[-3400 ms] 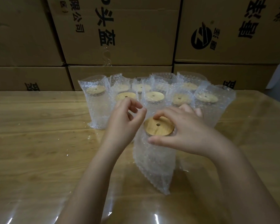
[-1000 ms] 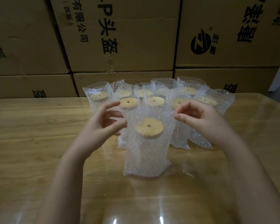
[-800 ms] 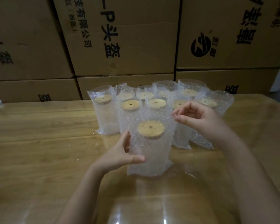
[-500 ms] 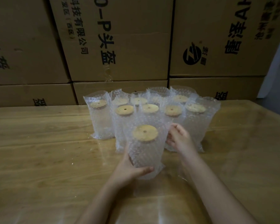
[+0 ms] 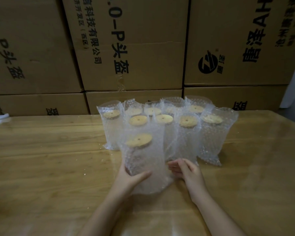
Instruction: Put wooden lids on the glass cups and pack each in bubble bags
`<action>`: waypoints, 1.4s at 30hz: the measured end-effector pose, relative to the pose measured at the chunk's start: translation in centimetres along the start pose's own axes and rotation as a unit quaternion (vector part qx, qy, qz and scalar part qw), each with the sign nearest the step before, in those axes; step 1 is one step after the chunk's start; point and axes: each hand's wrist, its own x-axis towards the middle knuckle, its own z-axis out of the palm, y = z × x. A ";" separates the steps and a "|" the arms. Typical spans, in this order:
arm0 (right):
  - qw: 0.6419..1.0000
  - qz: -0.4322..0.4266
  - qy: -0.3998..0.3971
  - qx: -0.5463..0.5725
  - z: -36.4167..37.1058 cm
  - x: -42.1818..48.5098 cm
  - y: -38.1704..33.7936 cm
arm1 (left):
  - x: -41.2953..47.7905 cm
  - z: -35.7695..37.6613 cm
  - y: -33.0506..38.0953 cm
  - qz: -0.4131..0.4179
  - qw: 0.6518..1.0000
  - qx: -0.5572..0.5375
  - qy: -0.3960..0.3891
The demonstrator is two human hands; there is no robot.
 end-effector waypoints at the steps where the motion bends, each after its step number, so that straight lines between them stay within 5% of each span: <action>1: 1.000 0.000 -0.001 0.006 0.0 0.0 0.0 | 0.1 -1.0 0.4 0.002 1.000 -0.005 0.019; 11: 1.000 0.000 0.005 0.001 0.0 0.1 0.1 | 4.3 -11.0 3.4 0.020 0.991 0.050 0.126; 42: 0.999 0.017 0.015 0.034 -0.7 1.0 0.6 | 9.0 -5.9 0.2 0.024 0.996 0.058 0.068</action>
